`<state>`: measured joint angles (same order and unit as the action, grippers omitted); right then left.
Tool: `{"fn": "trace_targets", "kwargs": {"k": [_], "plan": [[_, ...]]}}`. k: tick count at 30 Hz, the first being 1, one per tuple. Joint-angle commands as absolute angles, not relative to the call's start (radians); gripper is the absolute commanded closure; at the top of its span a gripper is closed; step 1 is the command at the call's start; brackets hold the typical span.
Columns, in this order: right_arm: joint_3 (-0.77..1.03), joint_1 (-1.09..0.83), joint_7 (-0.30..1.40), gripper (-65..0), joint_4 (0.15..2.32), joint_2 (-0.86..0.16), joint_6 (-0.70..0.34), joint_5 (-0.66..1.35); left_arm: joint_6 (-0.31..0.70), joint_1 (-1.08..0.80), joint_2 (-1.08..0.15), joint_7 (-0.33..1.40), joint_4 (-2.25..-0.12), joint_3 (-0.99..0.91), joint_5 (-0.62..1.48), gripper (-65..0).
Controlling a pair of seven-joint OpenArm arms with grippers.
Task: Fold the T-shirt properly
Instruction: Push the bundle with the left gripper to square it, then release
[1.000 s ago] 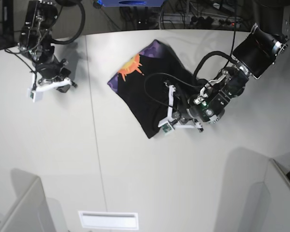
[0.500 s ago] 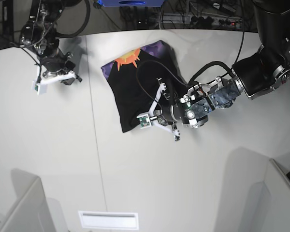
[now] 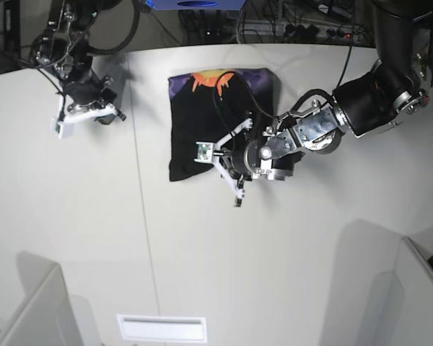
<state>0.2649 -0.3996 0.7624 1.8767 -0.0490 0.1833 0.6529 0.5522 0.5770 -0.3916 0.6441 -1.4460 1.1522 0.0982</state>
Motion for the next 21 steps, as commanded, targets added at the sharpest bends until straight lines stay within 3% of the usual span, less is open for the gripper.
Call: {"fn": "trace_targets", "kwargs": {"k": [1,7,21], "plan": [[0.268,-0.398,0.756,0.0,1.894,-0.053,0.18,0.661,0.553,0.591,-0.378,0.631,-1.454,1.122,0.099,0.0],[0.268,-0.397,0.756,0.0,1.894,-0.053,0.18,0.659,0.575,0.591,-0.32,0.638,-1.412,1.096,0.097,0.0],[0.268,-0.374,0.759,0.0,1.891,-0.053,0.18,0.659,0.575,0.595,-0.325,0.639,-1.391,1.089,0.099,0.0]]}}
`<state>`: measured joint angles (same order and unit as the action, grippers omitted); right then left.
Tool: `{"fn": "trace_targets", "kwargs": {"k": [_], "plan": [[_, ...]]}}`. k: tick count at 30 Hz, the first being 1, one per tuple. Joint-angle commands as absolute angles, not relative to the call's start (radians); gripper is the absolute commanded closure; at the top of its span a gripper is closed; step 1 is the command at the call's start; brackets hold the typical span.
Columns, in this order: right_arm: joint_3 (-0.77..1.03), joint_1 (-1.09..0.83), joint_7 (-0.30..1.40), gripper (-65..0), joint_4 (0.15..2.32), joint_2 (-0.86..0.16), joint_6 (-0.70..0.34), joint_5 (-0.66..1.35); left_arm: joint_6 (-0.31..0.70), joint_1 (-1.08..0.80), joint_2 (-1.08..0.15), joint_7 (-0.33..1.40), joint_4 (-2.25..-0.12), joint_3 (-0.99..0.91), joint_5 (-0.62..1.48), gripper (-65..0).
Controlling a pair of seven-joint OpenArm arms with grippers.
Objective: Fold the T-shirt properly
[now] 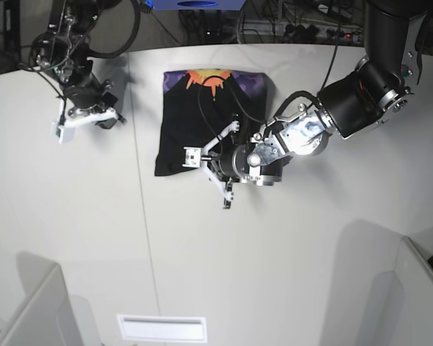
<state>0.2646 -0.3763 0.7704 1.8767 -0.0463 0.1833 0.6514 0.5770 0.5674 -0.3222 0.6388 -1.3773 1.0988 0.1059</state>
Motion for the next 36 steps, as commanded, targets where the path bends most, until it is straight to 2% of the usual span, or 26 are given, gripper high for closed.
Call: {"fn": "trace_targets", "kwargs": {"k": [1,3,8,13,16,20,24,29,31,32,35,36], "plan": [[0.268,-0.374,0.759,0.0,1.891,-0.053,0.18,0.659,0.575,0.595,-0.325,0.639,-1.392,1.087,0.099,0.0],[0.268,-0.374,0.759,0.0,1.891,-0.053,0.18,0.659,0.575,0.595,-0.325,0.639,-1.392,1.087,0.099,-1.5],[0.268,-0.377,0.76,0.0,1.891,-0.053,0.18,0.659,0.575,0.596,-0.325,0.639,-1.392,1.086,0.099,-27.6],[0.268,-0.378,0.76,0.0,1.891,-0.053,0.18,0.659,0.575,0.624,-0.321,0.639,-1.394,1.081,0.101,-43.4],[0.266,-0.38,0.76,0.0,1.891,-0.053,0.18,0.659,0.575,0.622,-0.321,0.639,-1.412,1.001,0.101,-48.2],[0.266,-0.38,0.76,0.0,1.891,-0.053,0.18,0.659,0.575,0.585,-0.321,0.639,-1.484,0.816,0.105,-49.4],[0.266,-0.38,0.756,0.0,1.893,-0.054,0.18,0.659,0.575,0.504,-0.321,0.639,-1.62,0.604,0.107,-48.9],[0.266,-0.386,0.754,0.0,1.942,-0.064,0.179,0.654,0.575,0.298,-0.325,0.639,-1.833,0.369,0.107,-46.9],[0.266,-0.401,0.753,0.0,1.98,-0.087,0.179,0.654,0.575,0.225,-0.325,0.636,-1.883,0.3,0.104,-39.0],[0.26,-0.404,0.745,0.0,1.995,-0.101,0.179,0.654,0.575,0.194,-0.325,0.636,-1.905,0.268,0.105,-32.9],[0.257,-0.421,0.707,0.0,2.012,-0.127,0.176,0.654,0.575,0.088,-0.325,0.633,-1.951,0.17,0.105,-6.7],[0.257,-0.424,0.696,0.0,2.012,-0.136,0.176,0.653,0.575,0.061,-0.325,0.631,-1.956,0.142,0.105,0.0]]}}
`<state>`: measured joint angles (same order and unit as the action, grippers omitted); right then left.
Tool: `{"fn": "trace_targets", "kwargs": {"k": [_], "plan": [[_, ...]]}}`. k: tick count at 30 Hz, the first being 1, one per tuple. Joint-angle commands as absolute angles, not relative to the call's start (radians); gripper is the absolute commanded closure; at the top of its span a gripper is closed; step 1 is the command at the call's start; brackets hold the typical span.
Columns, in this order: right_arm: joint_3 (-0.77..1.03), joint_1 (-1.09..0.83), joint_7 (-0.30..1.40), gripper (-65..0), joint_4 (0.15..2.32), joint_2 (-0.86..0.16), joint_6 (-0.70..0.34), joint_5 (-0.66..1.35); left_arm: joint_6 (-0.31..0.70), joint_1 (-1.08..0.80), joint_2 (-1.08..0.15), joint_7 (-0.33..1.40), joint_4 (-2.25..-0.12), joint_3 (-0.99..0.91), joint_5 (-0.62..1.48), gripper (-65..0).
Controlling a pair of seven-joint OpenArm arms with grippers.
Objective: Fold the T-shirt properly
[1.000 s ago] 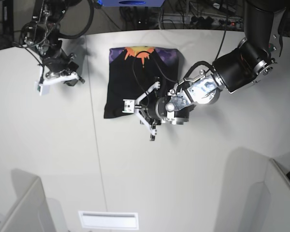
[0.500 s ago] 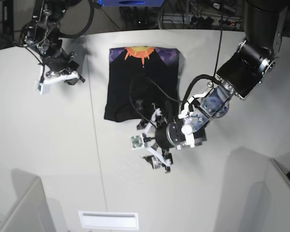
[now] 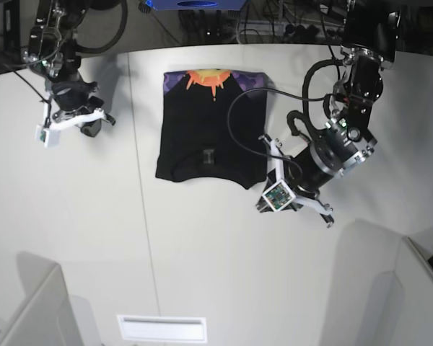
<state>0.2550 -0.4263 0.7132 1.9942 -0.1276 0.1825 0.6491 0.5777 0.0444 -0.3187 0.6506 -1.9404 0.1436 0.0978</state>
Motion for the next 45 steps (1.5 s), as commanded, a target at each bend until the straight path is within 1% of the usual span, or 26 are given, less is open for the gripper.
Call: {"fn": "trace_targets", "kwargs": {"k": [1,3,5,7,9,12,14,17,21,22,24,27,28,29,32,34,38,42,45], "plan": [[0.257,-0.438,0.684,0.0,2.012,-0.151,0.174,0.653,0.575,0.03,-0.325,0.631,-1.959,0.111,0.105,0.0],[0.255,-0.464,0.657,0.0,2.012,-0.188,0.171,0.653,0.573,-0.024,-0.323,0.628,-1.957,0.047,0.105,0.0],[0.255,-0.499,0.616,0.0,2.014,-0.223,0.139,0.653,0.573,-0.071,-0.323,0.591,-1.957,-0.007,0.107,0.0],[0.262,-0.547,0.541,0.0,2.015,-0.251,0.068,0.653,0.573,-0.134,-0.323,0.473,-1.951,-0.062,0.107,0.0],[0.265,-0.599,0.455,0.0,2.015,-0.269,0.015,0.651,0.573,-0.217,-0.325,0.309,-1.943,-0.114,0.104,0.0],[0.262,-0.668,0.394,0.0,2.015,-0.321,0.005,0.651,0.573,-0.337,-0.325,0.14,-1.943,-0.162,0.099,0.0],[0.257,-0.713,0.387,0.0,2.015,-0.363,0.004,0.644,0.573,-0.417,-0.323,0.073,-1.943,-0.188,0.099,0.0],[0.257,-0.782,0.386,0.0,2.017,-0.4,0.004,0.527,0.573,-0.542,-0.32,0.012,-1.943,-0.229,0.099,0.0],[0.257,-0.862,0.386,0.0,2.015,-0.397,0.001,0.297,0.57,-0.699,-0.298,-0.079,-1.942,-0.265,0.105,0.0],[0.257,-0.875,0.386,0.0,2.015,-0.397,-0.015,0.254,0.57,-0.728,-0.283,-0.101,-1.942,-0.274,0.104,0.0],[0.257,-0.891,0.386,0.0,2.015,-0.394,-0.105,0.193,0.57,-0.776,-0.245,-0.133,-1.94,-0.295,0.099,0.0],[0.266,-0.903,0.39,0.0,2.012,-0.392,-0.28,0.156,0.57,-0.831,-0.196,-0.151,-1.939,-0.314,0.097,0.0],[0.266,-0.905,0.39,0.0,2.012,-0.392,-0.311,0.136,0.57,-0.852,-0.183,-0.159,-1.931,-0.318,0.097,0.0],[0.266,-0.912,0.39,0.0,2.011,-0.392,-0.32,0.11,0.57,-0.874,-0.177,-0.174,-1.916,-0.318,0.097,0.0],[0.266,-0.937,0.409,0.0,2.011,-0.404,-0.3,0.073,0.57,-0.929,-0.176,-0.255,-1.828,-0.315,0.097,0.0],[0.266,-0.944,0.481,0.0,2.011,-0.435,-0.292,0.073,0.57,-0.961,-0.176,-0.337,-1.736,-0.311,0.097,0.0],[0.26,-0.961,0.642,0.0,2.011,-0.437,-0.292,0.073,0.57,-0.984,-0.176,-0.49,-1.508,-0.306,0.097,0.0],[0.259,-1.01,0.671,0.0,2.009,-0.367,-0.292,0.074,0.57,-0.972,-0.177,-0.578,-1.277,-0.306,0.097,0.0],[0.259,-1.027,0.673,0.0,2.002,-0.294,-0.292,0.073,0.57,-0.924,-0.191,-0.624,-1.121,-0.254,0.096,0.0]]}}
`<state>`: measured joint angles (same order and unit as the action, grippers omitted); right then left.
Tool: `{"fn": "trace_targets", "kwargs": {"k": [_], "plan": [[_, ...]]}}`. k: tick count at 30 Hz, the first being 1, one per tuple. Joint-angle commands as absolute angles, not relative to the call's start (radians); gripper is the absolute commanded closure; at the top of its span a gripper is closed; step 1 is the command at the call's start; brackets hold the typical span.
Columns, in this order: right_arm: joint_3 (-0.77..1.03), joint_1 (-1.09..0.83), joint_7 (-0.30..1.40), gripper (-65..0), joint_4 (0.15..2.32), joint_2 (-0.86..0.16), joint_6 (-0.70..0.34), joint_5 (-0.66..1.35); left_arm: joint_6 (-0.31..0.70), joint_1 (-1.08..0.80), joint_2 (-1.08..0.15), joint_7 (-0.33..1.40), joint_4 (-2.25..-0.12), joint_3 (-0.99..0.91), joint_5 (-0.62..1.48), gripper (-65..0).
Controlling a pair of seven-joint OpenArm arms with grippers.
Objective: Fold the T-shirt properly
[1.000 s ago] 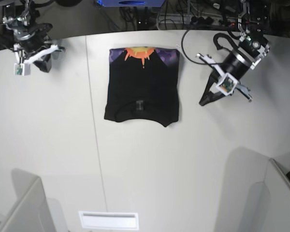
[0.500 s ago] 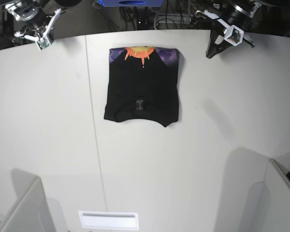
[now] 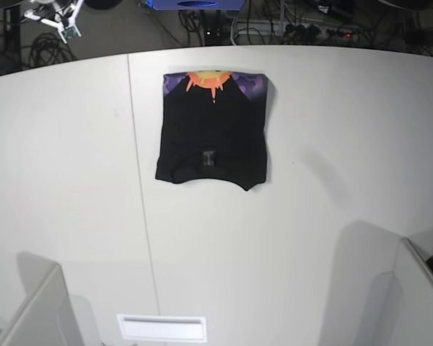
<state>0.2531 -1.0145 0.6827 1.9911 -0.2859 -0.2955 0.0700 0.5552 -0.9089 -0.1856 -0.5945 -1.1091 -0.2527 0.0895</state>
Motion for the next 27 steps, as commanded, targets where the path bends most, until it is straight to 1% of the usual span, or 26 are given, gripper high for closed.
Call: {"fn": "trace_targets", "kwargs": {"k": [1,4,6,8,11,14,16,19,21,23,26,27], "plan": [[0.259,-1.029,0.673,0.0,1.997,-0.272,-0.292,0.073,0.57,-0.912,-0.214,-0.639,-1.079,-0.225,0.096,0.0],[0.259,-1.03,0.673,0.0,1.954,-0.217,-0.292,0.073,0.57,-0.868,-0.259,-0.654,-0.972,-0.113,0.096,0.0],[0.255,-1.02,0.665,0.0,1.862,-0.2,-0.292,0.073,0.57,-0.826,-0.271,-0.654,-0.88,-0.056,0.097,0.0],[0.232,-0.963,0.664,0.0,1.753,-0.196,-0.292,0.073,0.57,-0.757,-0.274,-0.653,-0.768,-0.013,0.097,0.0],[0.176,-0.891,0.642,0.0,1.557,-0.189,-0.292,0.074,0.57,-0.639,-0.271,-0.657,-0.568,0.033,0.097,0.0],[0.104,-0.806,0.547,0.0,1.357,-0.179,-0.292,0.079,0.57,-0.533,-0.268,-0.657,-0.414,0.101,0.097,0.0],[0.067,-0.737,0.506,0.0,1.218,-0.148,-0.292,0.079,0.57,-0.475,-0.266,-0.657,-0.34,0.143,0.097,0.0],[0.059,-0.624,0.453,0.0,0.989,-0.093,-0.292,0.079,0.57,-0.394,-0.265,-0.653,-0.255,0.219,0.097,0.0],[0.054,-0.533,0.346,0.0,0.766,-0.067,-0.292,0.077,0.568,-0.337,-0.262,-0.651,-0.188,0.263,0.097,0.0],[0.053,-0.44,0.189,0.0,0.516,-0.061,-0.292,0.074,0.568,-0.286,-0.243,-0.651,-0.124,0.289,0.101,0.0],[0.053,-0.303,-0.163,0.0,0.117,-0.061,-0.292,0.074,0.568,-0.236,-0.219,-0.651,-0.064,0.32,0.097,0.0],[0.053,-0.282,-0.28,0.0,0.041,-0.059,-0.292,0.074,0.568,-0.229,-0.211,-0.651,-0.061,0.337,0.097,0.0]]}}
